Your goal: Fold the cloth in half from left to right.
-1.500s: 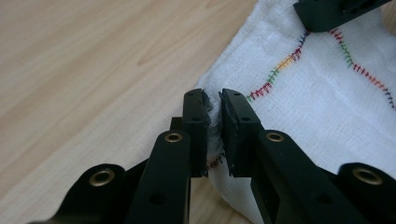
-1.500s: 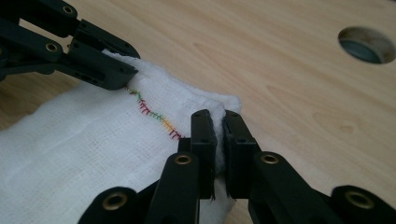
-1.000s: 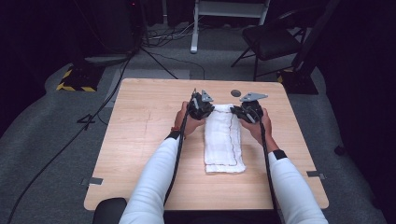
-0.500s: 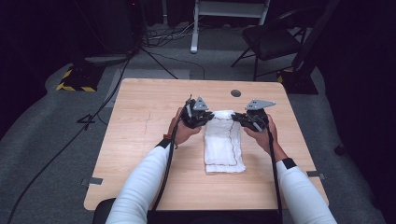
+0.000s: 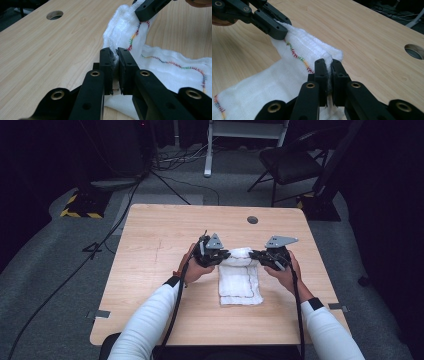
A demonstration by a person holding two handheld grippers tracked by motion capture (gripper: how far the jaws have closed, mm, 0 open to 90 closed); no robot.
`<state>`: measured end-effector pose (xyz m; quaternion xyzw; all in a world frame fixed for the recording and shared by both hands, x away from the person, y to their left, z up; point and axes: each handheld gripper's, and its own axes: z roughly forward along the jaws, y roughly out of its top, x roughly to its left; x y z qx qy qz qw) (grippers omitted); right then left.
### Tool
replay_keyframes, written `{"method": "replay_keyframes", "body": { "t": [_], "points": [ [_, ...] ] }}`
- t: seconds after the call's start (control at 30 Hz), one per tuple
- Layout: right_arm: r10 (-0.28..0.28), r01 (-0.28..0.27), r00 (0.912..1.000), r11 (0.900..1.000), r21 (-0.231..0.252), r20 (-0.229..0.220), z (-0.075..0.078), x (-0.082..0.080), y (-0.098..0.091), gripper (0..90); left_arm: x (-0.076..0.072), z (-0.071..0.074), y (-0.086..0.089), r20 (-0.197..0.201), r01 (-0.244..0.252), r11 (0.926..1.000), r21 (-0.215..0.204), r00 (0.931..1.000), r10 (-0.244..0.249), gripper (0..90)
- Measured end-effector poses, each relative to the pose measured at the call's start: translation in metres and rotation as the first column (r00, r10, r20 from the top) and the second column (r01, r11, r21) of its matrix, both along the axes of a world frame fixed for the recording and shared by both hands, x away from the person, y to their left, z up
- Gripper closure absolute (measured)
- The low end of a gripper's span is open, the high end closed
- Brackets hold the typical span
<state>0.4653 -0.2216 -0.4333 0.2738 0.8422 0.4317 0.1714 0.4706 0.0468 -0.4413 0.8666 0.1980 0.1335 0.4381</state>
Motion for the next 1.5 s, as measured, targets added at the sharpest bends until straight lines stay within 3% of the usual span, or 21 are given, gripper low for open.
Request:
{"method": "replay_keyframes", "body": {
  "t": [0.53,0.6,0.73,0.87,1.2,1.5],
  "points": [
    [0.089,-0.089,0.9956,0.9959,-0.016,-0.028,-0.008,-0.033,-0.009,85.5,-0.034,-0.001,-0.002,0.013,0.092,0.9951,0.036,0.9957,-0.092,82.2],
    [0.099,-0.100,0.9946,0.9948,-0.020,-0.032,-0.009,-0.037,-0.009,85.5,-0.038,-0.002,-0.003,0.018,0.096,0.9931,0.068,0.9951,-0.097,81.3],
    [0.115,-0.116,0.9927,0.9920,-0.049,-0.036,-0.011,-0.045,-0.008,85.5,-0.045,-0.004,-0.004,0.006,0.118,0.9893,0.085,0.9929,-0.119,80.7],
    [0.126,-0.128,0.9911,0.9905,-0.051,-0.043,-0.013,-0.049,-0.010,85.5,-0.050,-0.007,-0.004,-0.010,0.132,0.9875,0.087,0.9913,-0.131,79.8],
    [0.165,-0.170,0.9833,0.9841,-0.053,-0.076,-0.024,-0.066,-0.014,84.9,-0.069,-0.017,-0.007,-0.034,0.188,0.9745,0.122,0.9821,-0.185,81.6],
    [0.175,-0.182,0.9807,0.9796,-0.085,-0.088,-0.029,-0.078,-0.015,82.0,-0.082,-0.021,-0.005,-0.051,0.204,0.9689,0.139,0.9787,-0.199,81.7]
  ]
}}
